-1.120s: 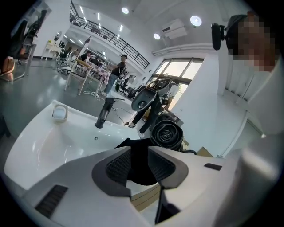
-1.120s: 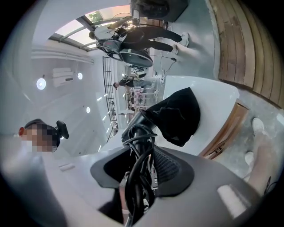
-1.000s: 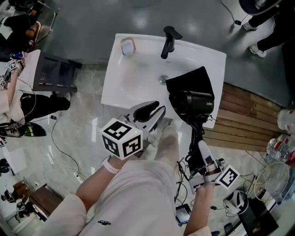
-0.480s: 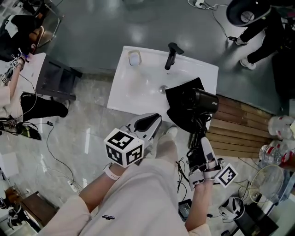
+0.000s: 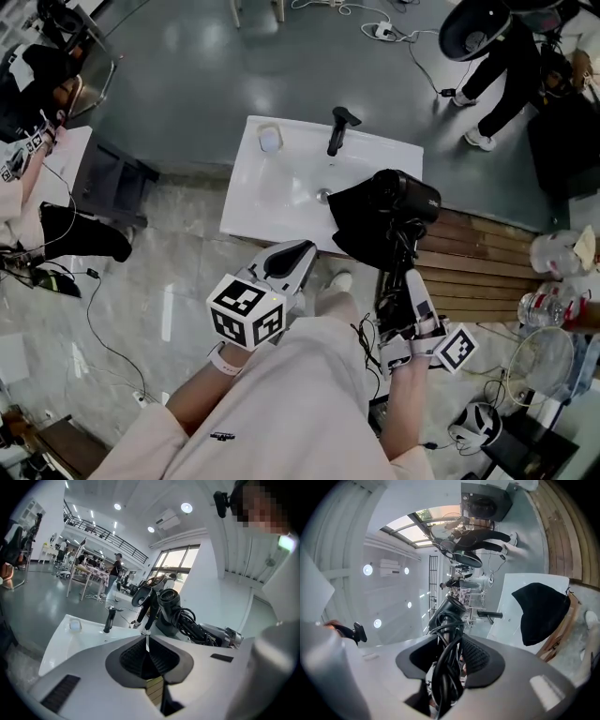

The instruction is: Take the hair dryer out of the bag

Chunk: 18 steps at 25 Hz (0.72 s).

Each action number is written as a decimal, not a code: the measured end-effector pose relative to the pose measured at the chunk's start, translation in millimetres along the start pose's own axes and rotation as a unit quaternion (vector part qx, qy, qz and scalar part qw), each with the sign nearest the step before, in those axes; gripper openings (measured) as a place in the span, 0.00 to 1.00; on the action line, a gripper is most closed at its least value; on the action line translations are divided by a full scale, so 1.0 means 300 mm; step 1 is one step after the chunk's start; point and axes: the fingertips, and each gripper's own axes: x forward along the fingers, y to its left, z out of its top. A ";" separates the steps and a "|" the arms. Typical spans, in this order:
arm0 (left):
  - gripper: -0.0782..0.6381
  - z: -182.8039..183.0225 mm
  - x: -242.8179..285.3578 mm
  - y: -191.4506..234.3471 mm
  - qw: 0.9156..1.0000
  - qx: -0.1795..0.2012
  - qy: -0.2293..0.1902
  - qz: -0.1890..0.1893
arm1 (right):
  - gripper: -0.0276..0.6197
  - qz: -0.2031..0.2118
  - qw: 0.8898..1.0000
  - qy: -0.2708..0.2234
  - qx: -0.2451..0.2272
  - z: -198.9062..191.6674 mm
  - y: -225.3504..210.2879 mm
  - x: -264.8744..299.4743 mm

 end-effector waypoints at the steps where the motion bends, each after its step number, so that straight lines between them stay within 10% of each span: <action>1: 0.14 0.006 -0.014 0.000 1.000 0.003 -0.004 0.002 | 0.32 0.002 1.000 -0.003 -0.001 -0.001 0.008 -0.006; 18: 0.12 -0.020 -0.125 -0.056 0.999 0.032 -0.014 -0.019 | 0.32 0.015 0.999 -0.048 -0.003 -0.009 0.025 -0.121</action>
